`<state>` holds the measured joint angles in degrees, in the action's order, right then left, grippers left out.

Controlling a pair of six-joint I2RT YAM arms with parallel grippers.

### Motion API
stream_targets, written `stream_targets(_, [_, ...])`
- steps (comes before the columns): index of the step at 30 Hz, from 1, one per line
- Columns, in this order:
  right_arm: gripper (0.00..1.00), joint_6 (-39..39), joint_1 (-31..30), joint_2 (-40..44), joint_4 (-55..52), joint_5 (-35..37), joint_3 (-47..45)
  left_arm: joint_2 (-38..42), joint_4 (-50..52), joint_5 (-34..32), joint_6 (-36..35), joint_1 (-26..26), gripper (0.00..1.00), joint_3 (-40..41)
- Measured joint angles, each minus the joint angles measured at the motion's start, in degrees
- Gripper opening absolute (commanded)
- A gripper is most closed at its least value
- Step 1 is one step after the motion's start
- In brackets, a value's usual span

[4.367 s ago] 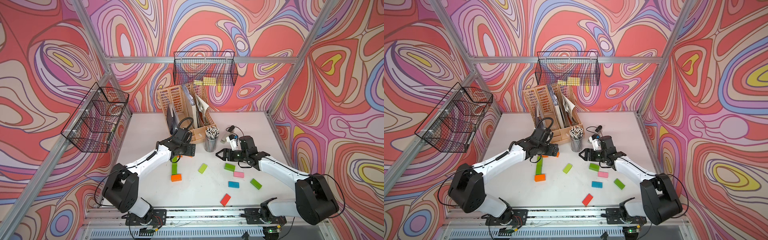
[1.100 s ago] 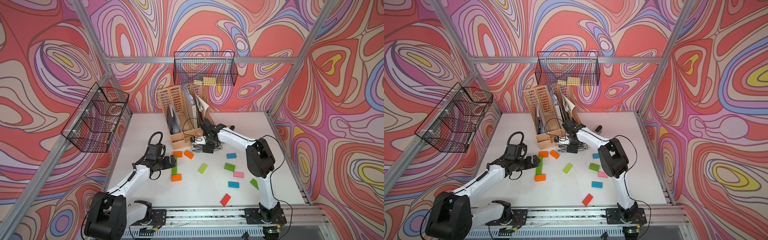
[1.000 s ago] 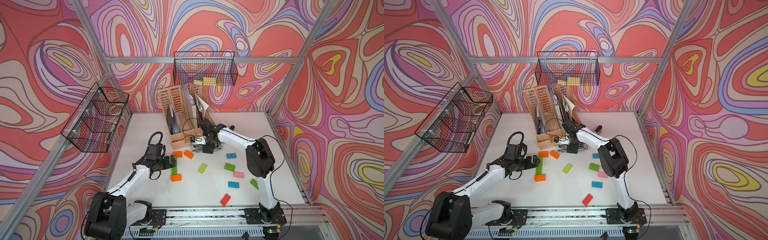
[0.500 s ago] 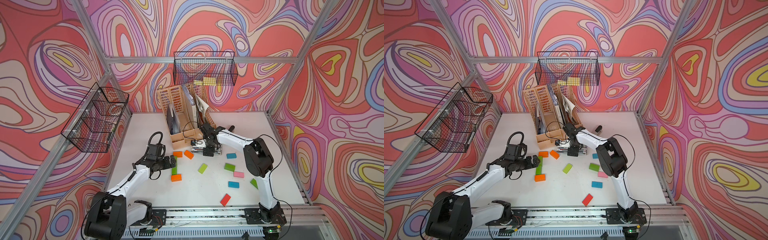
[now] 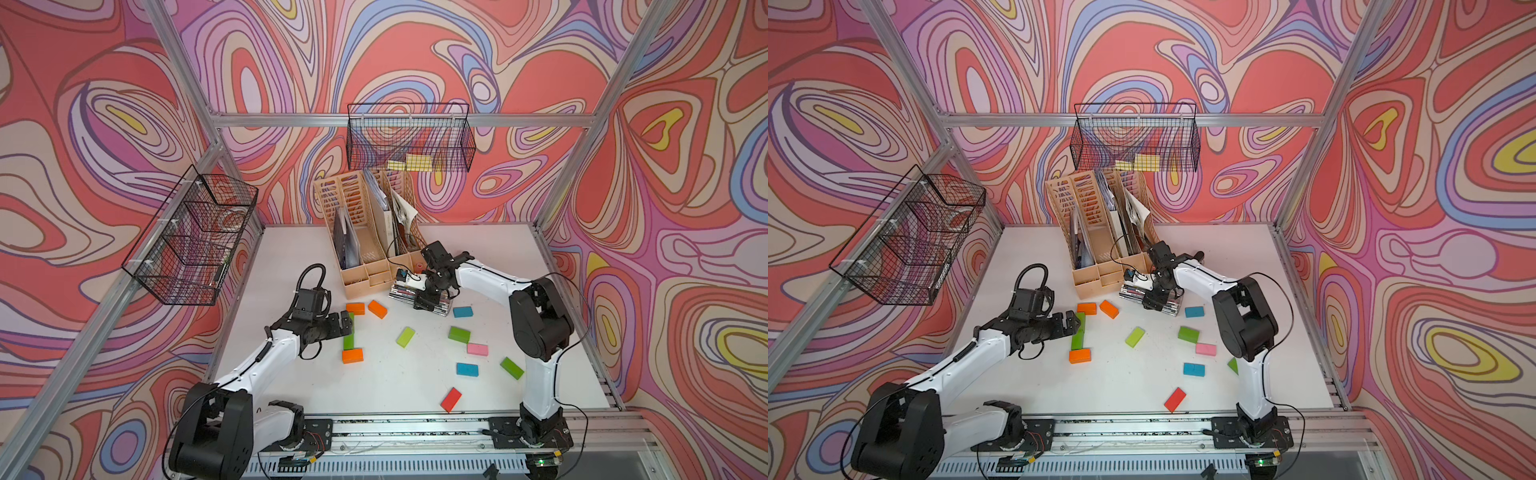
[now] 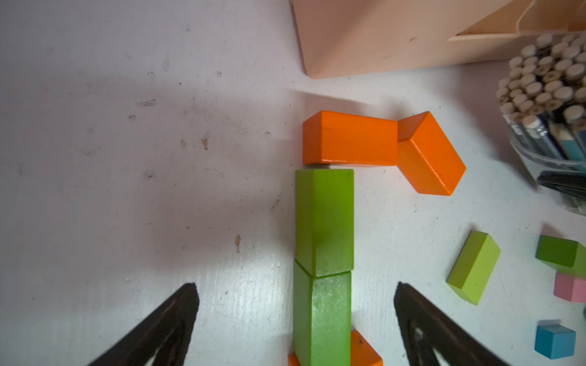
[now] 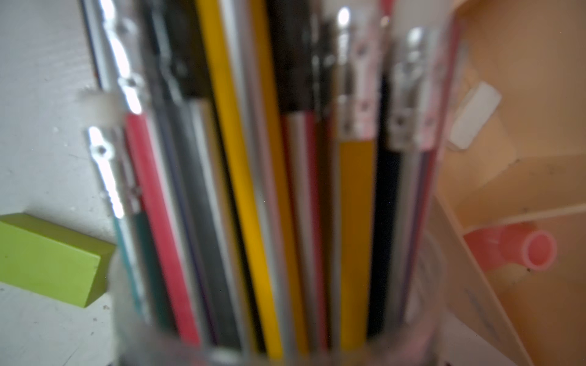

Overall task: Assemble the letter c with building blocks
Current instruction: Pick up the distractor from the center of the board, then place the distractor at the center of the board.

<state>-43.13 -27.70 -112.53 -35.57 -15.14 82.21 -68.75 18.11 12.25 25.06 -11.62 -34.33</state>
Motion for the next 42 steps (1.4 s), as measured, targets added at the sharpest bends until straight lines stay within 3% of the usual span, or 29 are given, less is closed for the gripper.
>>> stream_targets(5, [0.80, 7.3, 2.2, 8.5, 12.4, -4.4, -11.4, 0.0, -0.1, 0.4, 0.0, 0.0, 0.99, 0.0])
stream_targets(12, [0.81, 18.8, 4.6, 15.4, 35.5, -5.1, -25.4, 0.0, -0.4, 0.7, 0.0, 0.0, 0.99, 0.2])
stream_targets(25, [0.82, 35.1, 8.5, 16.5, 73.6, 9.9, -41.3, 0.0, -0.4, 0.8, 0.0, 0.0, 0.99, 0.3])
stream_targets(33, [0.81, 39.9, 12.6, 16.4, 85.9, 18.2, -44.9, 0.0, -0.4, 0.8, 0.0, 0.0, 0.99, 0.3])
stream_targets(42, [0.81, 43.3, 15.2, 13.3, 92.2, 24.5, -47.2, 0.0, -0.4, 0.8, 0.0, 0.0, 0.99, 0.3])
